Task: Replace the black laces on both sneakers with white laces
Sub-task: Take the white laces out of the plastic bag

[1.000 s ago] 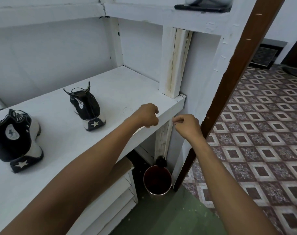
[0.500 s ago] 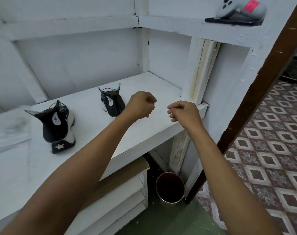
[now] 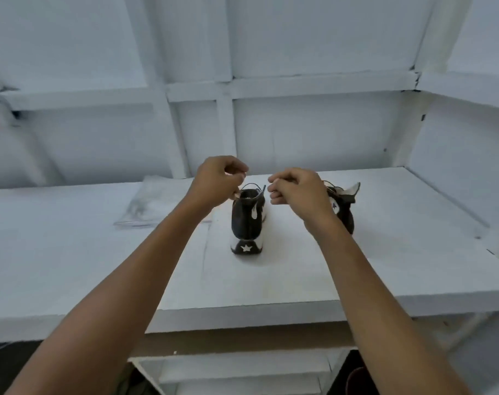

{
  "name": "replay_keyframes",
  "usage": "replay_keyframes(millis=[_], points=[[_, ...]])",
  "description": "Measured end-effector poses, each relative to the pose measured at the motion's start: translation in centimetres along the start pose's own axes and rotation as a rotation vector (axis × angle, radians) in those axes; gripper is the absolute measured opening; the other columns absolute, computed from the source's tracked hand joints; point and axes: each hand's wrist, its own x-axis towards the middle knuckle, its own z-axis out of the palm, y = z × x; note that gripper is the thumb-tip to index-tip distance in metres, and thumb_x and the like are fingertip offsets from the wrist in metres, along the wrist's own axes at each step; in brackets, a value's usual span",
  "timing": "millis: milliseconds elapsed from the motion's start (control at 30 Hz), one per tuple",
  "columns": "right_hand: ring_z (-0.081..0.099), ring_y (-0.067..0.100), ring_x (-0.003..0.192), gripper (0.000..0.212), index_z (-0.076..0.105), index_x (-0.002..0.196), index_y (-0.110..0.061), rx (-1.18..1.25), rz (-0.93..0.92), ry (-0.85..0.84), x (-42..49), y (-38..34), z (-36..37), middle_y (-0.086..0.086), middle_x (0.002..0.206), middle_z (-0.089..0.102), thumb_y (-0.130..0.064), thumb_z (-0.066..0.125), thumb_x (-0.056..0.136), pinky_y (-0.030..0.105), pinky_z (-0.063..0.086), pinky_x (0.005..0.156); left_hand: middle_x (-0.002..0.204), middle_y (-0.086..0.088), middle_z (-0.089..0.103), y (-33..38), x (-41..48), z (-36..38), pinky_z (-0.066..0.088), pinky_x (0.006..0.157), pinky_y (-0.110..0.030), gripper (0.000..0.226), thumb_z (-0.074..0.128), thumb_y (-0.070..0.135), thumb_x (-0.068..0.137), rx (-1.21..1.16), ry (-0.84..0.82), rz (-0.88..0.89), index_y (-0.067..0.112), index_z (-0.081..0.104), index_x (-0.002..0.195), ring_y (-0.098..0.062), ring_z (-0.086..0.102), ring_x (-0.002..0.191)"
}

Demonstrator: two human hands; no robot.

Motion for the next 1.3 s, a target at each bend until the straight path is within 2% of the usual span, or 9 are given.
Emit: replay_keyframes(millis=[333,433,500,633,767,1000,1100,1200,1300], points=[[0.07,0.023,0.082,0.016,0.067,0.084,-0.018,-0.312,-0.061,-0.284,6.5,0.0,14.1,0.004,0.086,0.071,-0.009,0.056,0.088,0.037,0.06,0.078,0.082,0.001,0.067,-10.2,4.9,-10.5,0.05,0.052,-0.019,0.017,0.059,0.005,0.092,0.13,0.037,-0.123,0.012,0.069,0.103,-0.012,0.063,0.067],[0.065,0.017,0.089,0.017,0.071,0.094,-0.016,-0.522,-0.103,-0.327,8.6,1.5,17.8,-0.001,0.096,0.069,-0.01,0.055,0.089,0.02,0.051,0.066,0.086,0.001,0.067,-13.8,6.8,-12.1,0.05,0.051,-0.018,0.019,0.058,0.006,0.093,0.194,-0.018,-0.122,0.011,0.068,0.108,-0.012,0.062,0.069],[0.064,0.016,0.092,0.018,0.072,0.1,-0.016,-0.618,-0.099,-0.349,9.7,3.1,19.7,-0.001,0.103,0.069,-0.012,0.057,0.089,0.017,0.049,0.065,0.092,0.001,0.068,-16.2,7.7,-12.5,0.055,0.055,-0.021,0.02,0.058,0.008,0.093,0.253,-0.066,-0.123,0.011,0.069,0.11,-0.017,0.064,0.073],[0.064,0.016,0.099,0.023,0.071,0.109,-0.019,-0.78,-0.04,-0.463,11.1,6.9,22.7,0.002,0.112,0.069,-0.023,0.069,0.086,0.028,0.051,0.088,0.11,-0.002,0.07,-20.8,8.7,-12.8,0.047,0.073,-0.018,0.022,0.062,0.012,0.093,0.413,-0.191,-0.106,0.014,0.07,0.113,-0.012,0.062,0.085],[0.062,0.014,0.104,0.028,0.072,0.111,-0.022,-0.9,-0.004,-0.518,11.3,9.9,24.2,-0.002,0.113,0.067,-0.028,0.072,0.083,0.028,0.049,0.087,0.117,0.0,0.069,-24.1,9.0,-12.5,0.043,0.082,-0.019,0.024,0.065,0.019,0.092,0.526,-0.376,-0.101,0.016,0.07,0.116,-0.012,0.062,0.097],[0.061,0.01,0.082,0.013,0.075,0.088,-0.029,-0.928,-0.041,-0.451,11.5,12.3,25.5,-0.01,0.086,0.065,-0.02,0.067,0.083,0.029,0.052,0.074,0.119,0.001,0.067,-27.1,9.6,-11.6,0.046,0.086,-0.023,0.029,0.067,0.022,0.09,0.592,-0.512,-0.055,0.018,0.068,0.118,-0.014,0.061,0.104],[0.054,0.01,0.08,0.008,0.075,0.085,-0.027,-0.85,-0.121,-0.306,12.0,12.5,25.6,-0.009,0.078,0.056,-0.022,0.07,0.085,0.03,0.046,0.068,0.117,0.0,0.067,-27.5,10.1,-11.6,0.049,0.087,-0.028,0.027,0.067,0.022,0.089,0.623,-0.503,-0.017,0.018,0.068,0.115,-0.017,0.061,0.104],[0.05,0.016,0.082,0.007,0.075,0.09,-0.022,-0.87,-0.315,-0.071,12.2,12.5,25.7,-0.004,0.077,0.057,-0.021,0.069,0.088,0.028,0.035,0.067,0.112,-0.004,0.067,-27.3,10.6,-11.4,0.049,0.082,-0.029,0.017,0.062,0.022,0.094,0.636,-0.355,0.047,0.017,0.066,0.11,-0.019,0.059,0.096],[0.057,0.021,0.069,0.009,0.073,0.091,-0.015,-0.874,-0.537,0.137,11.8,12.0,26.2,0.001,0.07,0.066,-0.015,0.075,0.083,0.029,0.041,0.063,0.106,-0.005,0.067,-26.5,11.3,-11.3,0.05,0.078,-0.031,0.011,0.055,0.02,0.099,0.565,-0.171,0.068,0.014,0.059,0.107,-0.021,0.059,0.089]])
